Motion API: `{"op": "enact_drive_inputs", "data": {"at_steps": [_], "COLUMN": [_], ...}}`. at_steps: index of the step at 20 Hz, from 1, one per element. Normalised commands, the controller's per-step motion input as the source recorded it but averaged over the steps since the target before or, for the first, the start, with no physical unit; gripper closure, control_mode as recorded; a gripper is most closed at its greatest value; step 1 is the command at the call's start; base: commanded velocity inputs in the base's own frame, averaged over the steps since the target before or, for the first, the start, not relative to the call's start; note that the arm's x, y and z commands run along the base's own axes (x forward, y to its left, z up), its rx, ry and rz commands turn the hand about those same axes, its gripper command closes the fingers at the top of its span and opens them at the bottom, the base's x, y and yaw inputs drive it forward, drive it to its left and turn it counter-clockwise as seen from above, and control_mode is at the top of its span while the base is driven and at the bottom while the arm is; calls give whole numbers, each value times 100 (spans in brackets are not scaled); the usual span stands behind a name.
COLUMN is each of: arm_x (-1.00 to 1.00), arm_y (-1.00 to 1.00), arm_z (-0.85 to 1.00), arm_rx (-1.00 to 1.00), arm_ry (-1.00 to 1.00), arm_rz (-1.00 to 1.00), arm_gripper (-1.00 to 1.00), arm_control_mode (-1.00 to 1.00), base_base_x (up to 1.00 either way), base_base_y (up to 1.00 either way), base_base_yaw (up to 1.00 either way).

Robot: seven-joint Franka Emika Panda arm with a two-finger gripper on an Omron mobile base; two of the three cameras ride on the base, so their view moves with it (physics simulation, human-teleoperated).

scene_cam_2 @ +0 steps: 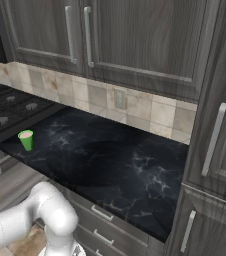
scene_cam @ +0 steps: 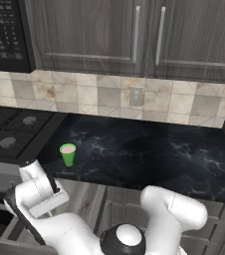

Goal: Pick up the straw from the left drawer and put it inside the smoothie cup.

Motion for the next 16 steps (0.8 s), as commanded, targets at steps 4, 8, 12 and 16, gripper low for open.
{"op": "enact_drive_inputs", "data": {"at_steps": [4,8,12,16], "arm_x": [-72,-45,-22,0], "arm_y": [0,0,0,-2], "arm_z": [100,100,100,100], "arm_rx": [0,0,0,7], "arm_ry": [-18,-34,-32,-19], "arm_rz": [12,20,23,23], "arm_gripper": [100,100,100,100], "arm_control_mode": [-100,-100,-100,-100], "base_base_x": [0,0,0,0], "base_base_y": [0,0,0,0], "base_base_yaw": [0,0,0,0]}}
